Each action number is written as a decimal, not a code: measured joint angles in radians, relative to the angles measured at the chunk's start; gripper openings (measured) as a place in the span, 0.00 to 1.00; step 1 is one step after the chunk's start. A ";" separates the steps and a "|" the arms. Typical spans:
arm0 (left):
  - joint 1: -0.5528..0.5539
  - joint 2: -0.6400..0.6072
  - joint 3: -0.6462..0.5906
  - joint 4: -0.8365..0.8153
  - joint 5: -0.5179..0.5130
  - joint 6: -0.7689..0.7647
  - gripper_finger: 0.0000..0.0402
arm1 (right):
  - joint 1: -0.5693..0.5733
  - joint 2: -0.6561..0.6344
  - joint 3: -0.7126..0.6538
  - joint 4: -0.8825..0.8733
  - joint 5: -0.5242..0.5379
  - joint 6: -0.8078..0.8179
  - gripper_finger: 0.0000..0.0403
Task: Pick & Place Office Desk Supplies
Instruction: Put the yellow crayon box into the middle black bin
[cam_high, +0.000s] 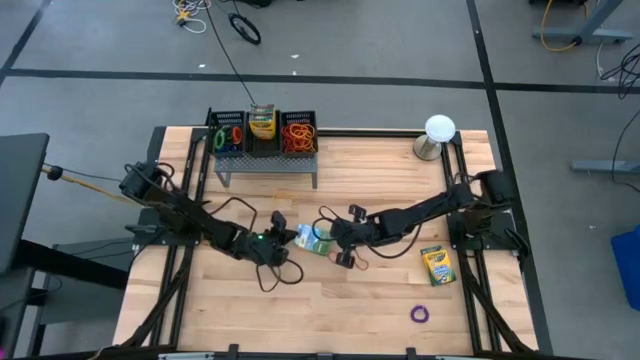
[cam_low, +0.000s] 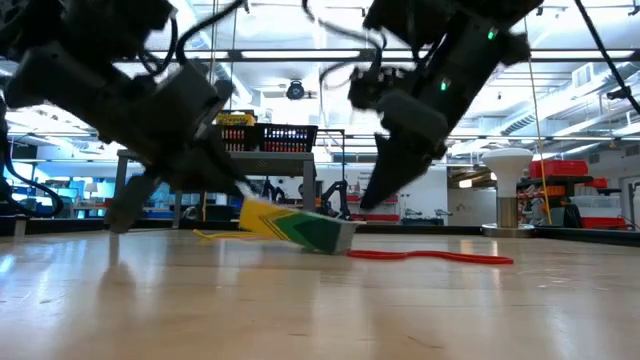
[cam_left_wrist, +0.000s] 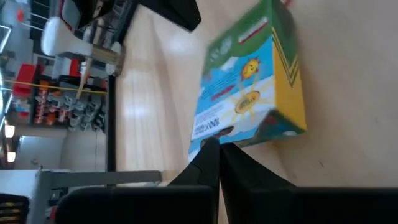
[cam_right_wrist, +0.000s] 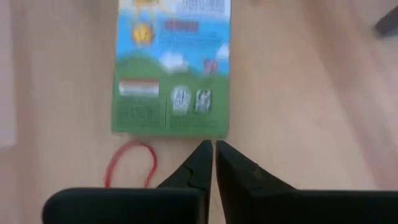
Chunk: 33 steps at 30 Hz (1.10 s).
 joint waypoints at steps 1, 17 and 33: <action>-0.003 -0.015 0.000 -0.005 -0.001 -0.004 0.01 | 0.006 -0.012 0.001 -0.002 0.018 0.000 0.09; 0.000 -0.205 0.141 -0.352 0.081 -0.472 0.01 | 0.186 -0.027 0.001 0.161 0.421 0.019 0.52; 0.022 -0.199 0.304 -0.569 -0.031 -0.739 0.01 | 0.250 0.072 0.001 0.445 0.595 0.108 0.72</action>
